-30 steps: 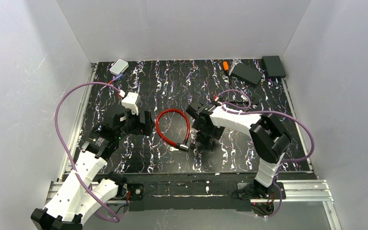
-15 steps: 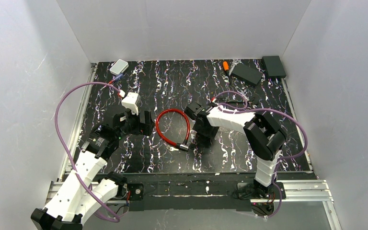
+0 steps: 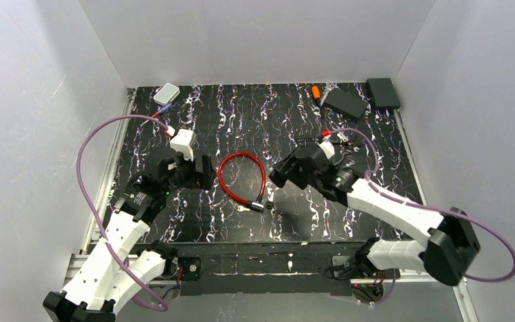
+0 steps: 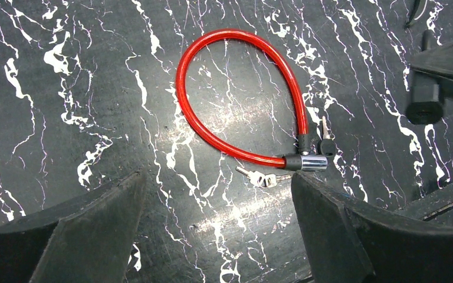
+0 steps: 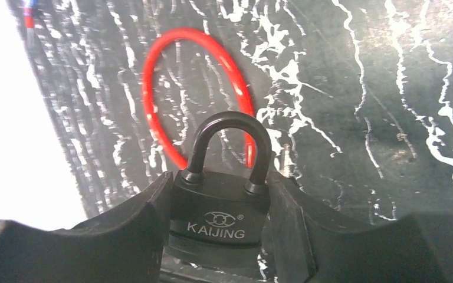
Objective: Unlock with the key
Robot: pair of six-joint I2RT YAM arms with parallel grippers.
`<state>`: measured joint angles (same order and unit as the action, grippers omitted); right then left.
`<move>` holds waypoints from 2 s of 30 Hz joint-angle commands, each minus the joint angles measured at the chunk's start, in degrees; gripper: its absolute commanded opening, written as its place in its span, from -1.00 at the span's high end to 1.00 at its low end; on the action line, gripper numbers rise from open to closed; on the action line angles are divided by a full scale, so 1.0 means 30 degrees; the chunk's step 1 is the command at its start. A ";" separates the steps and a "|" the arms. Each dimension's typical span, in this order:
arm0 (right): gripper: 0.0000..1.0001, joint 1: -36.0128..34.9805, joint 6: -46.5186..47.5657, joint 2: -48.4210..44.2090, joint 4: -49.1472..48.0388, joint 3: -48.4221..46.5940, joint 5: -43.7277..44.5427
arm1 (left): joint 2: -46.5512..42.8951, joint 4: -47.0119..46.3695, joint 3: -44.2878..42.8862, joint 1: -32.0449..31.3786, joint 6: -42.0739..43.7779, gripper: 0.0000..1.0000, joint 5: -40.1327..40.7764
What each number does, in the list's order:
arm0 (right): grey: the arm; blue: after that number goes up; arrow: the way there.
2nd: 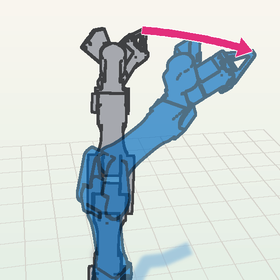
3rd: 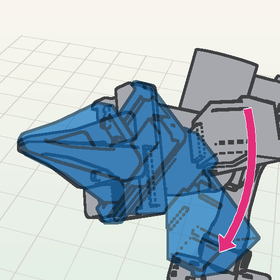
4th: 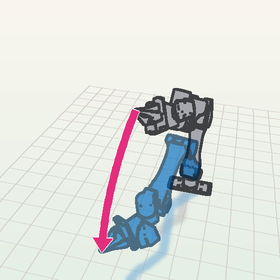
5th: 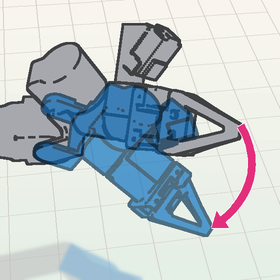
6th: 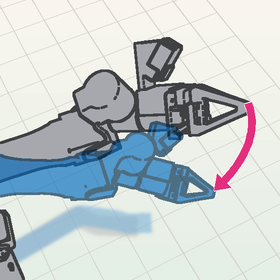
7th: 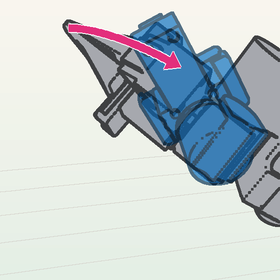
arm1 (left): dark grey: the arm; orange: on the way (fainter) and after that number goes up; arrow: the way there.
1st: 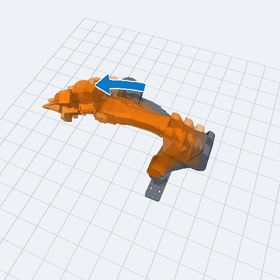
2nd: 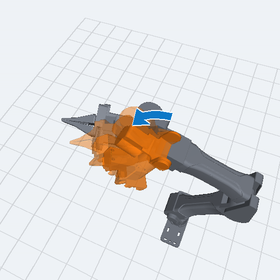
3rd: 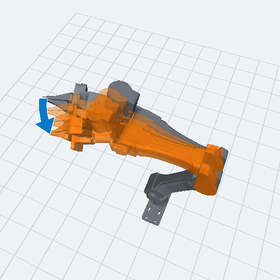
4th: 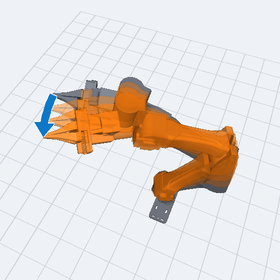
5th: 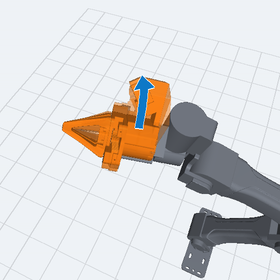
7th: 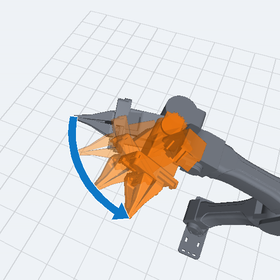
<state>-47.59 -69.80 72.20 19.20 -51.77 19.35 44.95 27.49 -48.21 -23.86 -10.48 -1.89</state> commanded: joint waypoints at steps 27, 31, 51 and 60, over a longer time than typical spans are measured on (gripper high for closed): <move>0.97 0.0132 -0.1778 -0.8111 -0.4352 0.2702 0.0185 | -0.0862 -0.1750 0.0248 -0.0777 0.0351 -0.68 -0.5144; 0.97 0.0132 -0.1734 -0.7035 -0.0051 0.1826 0.1742 | -0.0723 -0.1750 0.0277 -0.0865 0.0379 -0.66 -0.4925; 0.97 0.2362 0.2992 0.1679 0.1518 0.1599 0.0028 | -0.0422 -0.1625 0.0278 -0.1077 0.0555 -0.64 -0.4380; 0.97 0.2475 0.3622 0.2874 0.1448 0.1381 0.0756 | -0.0480 -0.1574 0.0248 -0.1137 0.0591 -0.63 -0.4204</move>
<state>-40.29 -60.69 80.18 26.65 -43.79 20.36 43.83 22.72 -47.59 -26.92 -9.58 -15.20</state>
